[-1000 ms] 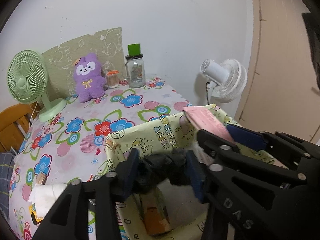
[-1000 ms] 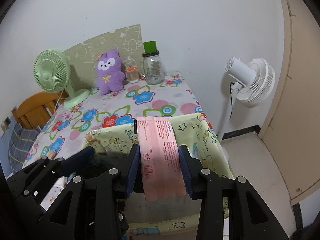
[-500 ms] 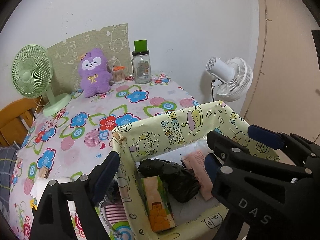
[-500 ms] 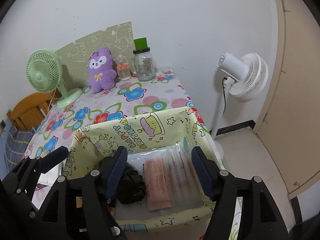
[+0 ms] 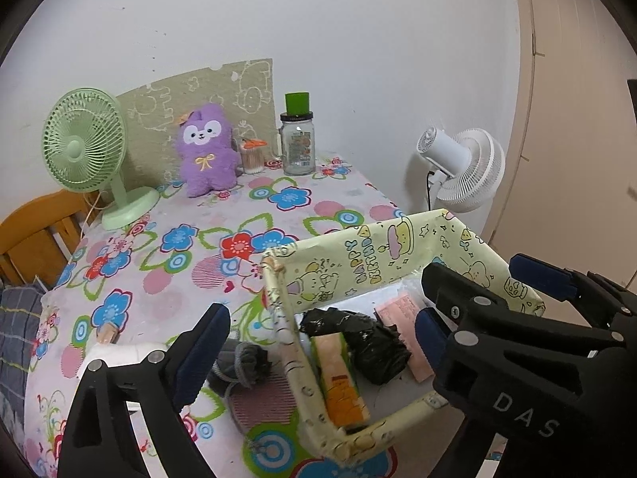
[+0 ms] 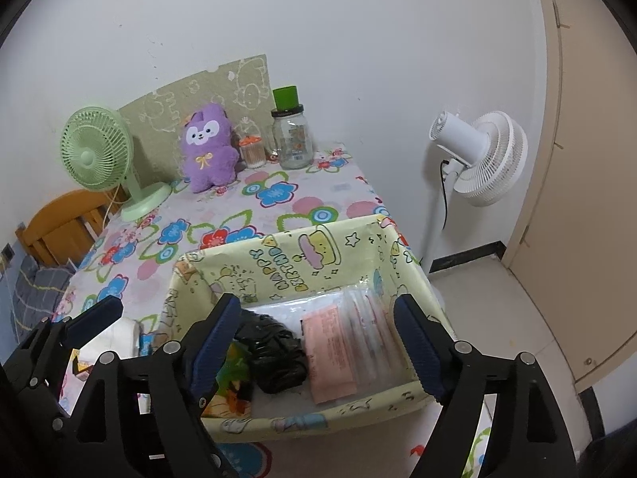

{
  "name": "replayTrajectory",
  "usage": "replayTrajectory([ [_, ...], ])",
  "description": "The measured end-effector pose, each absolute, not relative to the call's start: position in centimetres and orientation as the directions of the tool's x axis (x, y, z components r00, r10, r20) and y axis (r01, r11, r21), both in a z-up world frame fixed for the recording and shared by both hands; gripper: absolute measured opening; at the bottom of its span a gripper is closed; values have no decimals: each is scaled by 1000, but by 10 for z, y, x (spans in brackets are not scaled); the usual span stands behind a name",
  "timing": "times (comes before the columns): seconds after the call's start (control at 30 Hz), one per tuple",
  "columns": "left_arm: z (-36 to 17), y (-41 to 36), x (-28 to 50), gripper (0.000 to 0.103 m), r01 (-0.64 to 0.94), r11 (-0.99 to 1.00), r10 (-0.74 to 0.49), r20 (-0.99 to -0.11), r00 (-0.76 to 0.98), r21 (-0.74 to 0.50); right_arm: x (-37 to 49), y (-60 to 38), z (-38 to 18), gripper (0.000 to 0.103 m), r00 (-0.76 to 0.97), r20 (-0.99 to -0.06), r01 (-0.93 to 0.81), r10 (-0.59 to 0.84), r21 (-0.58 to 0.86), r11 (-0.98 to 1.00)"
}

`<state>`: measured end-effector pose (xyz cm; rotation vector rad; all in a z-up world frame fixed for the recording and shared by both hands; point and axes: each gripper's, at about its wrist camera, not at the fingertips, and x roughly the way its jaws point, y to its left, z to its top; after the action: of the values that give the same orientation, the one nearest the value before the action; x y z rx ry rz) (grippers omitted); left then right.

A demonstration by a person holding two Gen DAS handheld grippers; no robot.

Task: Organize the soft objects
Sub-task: 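Withdraw both tools from the fabric box back toward the table items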

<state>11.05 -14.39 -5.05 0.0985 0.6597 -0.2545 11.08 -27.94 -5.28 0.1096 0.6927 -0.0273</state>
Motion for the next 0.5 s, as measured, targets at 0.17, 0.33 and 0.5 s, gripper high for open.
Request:
replayTrajectory([
  [0.17,-46,-132,102,98,260,965,-201,-603,772,12,103,-268,-47,87,777,-630,56,8,83,995],
  [0.33,-42,-117,92,100,259,966,-205,-590,781,8,93,-252,-41,89,788,-615,42,7,66,997],
  [0.5,-36,-102,81,101,262,965,-212,-568,795,8,83,-235,-34,92,804,-594,27,3,42,999],
])
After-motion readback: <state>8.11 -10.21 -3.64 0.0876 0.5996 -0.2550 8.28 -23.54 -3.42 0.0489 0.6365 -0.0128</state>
